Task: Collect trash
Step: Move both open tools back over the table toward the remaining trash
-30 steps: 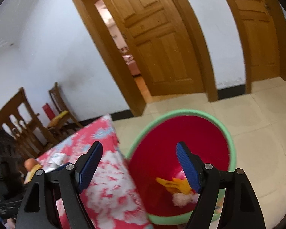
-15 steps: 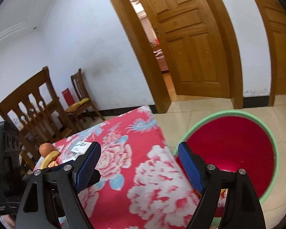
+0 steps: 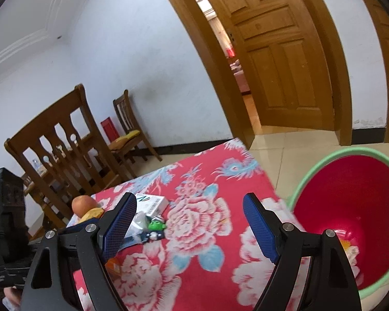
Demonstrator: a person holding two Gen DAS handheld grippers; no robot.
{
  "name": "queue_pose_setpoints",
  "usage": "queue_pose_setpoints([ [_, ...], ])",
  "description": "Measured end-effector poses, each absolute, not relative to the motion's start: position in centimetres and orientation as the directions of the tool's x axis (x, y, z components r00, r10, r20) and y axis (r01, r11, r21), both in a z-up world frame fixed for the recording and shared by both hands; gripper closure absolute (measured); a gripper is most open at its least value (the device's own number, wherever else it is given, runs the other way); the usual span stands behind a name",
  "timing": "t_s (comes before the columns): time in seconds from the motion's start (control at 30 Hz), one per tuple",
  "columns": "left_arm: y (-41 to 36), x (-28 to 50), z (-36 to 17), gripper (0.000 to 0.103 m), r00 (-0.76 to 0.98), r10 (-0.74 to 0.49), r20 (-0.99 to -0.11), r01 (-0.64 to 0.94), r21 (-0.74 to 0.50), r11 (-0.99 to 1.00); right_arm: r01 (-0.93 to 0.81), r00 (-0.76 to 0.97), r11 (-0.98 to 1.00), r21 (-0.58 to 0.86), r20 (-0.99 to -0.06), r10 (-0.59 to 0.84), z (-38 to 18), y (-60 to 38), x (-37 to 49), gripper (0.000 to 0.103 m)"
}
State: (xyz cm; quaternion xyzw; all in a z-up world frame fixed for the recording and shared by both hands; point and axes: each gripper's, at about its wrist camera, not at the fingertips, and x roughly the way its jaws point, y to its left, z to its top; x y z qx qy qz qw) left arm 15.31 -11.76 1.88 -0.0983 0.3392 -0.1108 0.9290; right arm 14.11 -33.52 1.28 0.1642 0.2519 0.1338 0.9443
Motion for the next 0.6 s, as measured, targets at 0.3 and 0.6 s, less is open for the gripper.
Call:
queue_pose_setpoints([
  [0.3, -5.4, 14.5, 1.9, 0.009, 0.751, -0.233, -0.618, 0.053, -0.296, 0.954, -0.219, 0.806, 0.895, 0.388, -0.445, 0.391, 0.8, -29.0, 16.2, 0.018],
  [0.6, -0.9, 15.3, -1.7, 0.009, 0.695, -0.143, -0.705, -0.057, -0.252, 0.966, -0.244, 0.745, 0.889, 0.389, -0.512, 0.428, -0.3, -26.5, 17.8, 0.039],
])
